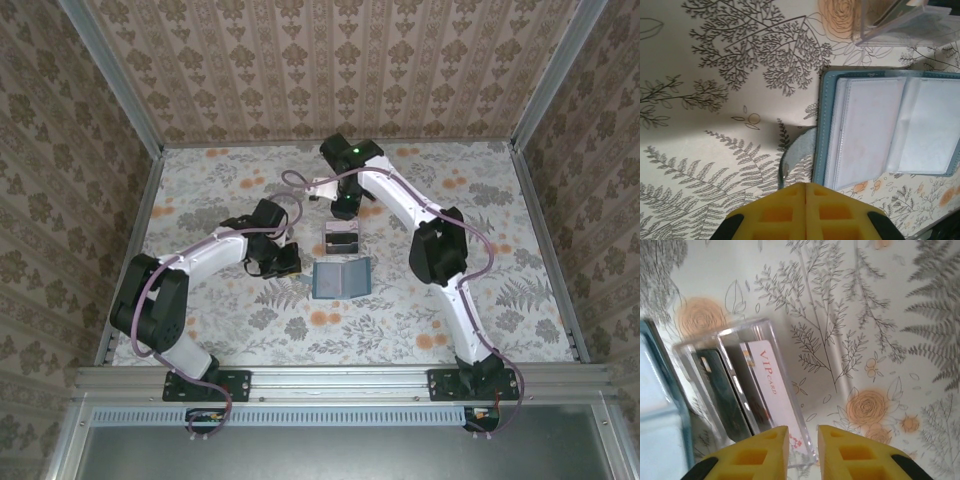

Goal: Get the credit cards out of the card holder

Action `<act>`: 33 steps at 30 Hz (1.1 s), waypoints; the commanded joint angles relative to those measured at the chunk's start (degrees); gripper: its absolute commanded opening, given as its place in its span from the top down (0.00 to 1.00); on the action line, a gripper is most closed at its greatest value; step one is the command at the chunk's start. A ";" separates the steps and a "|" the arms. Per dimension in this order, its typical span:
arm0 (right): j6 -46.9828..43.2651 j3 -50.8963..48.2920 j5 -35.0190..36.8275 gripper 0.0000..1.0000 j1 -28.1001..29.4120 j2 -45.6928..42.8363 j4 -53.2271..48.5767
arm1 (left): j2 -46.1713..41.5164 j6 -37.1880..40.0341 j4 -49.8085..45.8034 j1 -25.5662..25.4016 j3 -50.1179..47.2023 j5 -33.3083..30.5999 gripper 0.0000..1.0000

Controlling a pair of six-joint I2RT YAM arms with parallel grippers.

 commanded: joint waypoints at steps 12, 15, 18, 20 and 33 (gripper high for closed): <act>51.72 -41.41 -16.30 0.83 0.76 -27.36 33.62 | 5.18 0.61 3.03 -2.59 3.62 3.00 0.92; 60.54 -48.63 -18.80 0.85 0.85 -31.20 39.04 | 6.95 1.37 3.09 -2.59 3.67 3.51 0.93; 68.40 -54.27 -20.32 0.86 0.93 -33.74 43.12 | 8.71 2.14 3.12 -2.58 3.53 3.80 0.94; 72.85 -57.02 -21.67 0.87 1.03 -34.40 44.84 | 9.54 2.34 3.53 -2.49 3.35 3.91 0.94; 84.23 -60.90 -26.58 0.79 6.54 -28.52 47.21 | 12.12 2.12 6.15 -2.33 0.86 4.44 0.95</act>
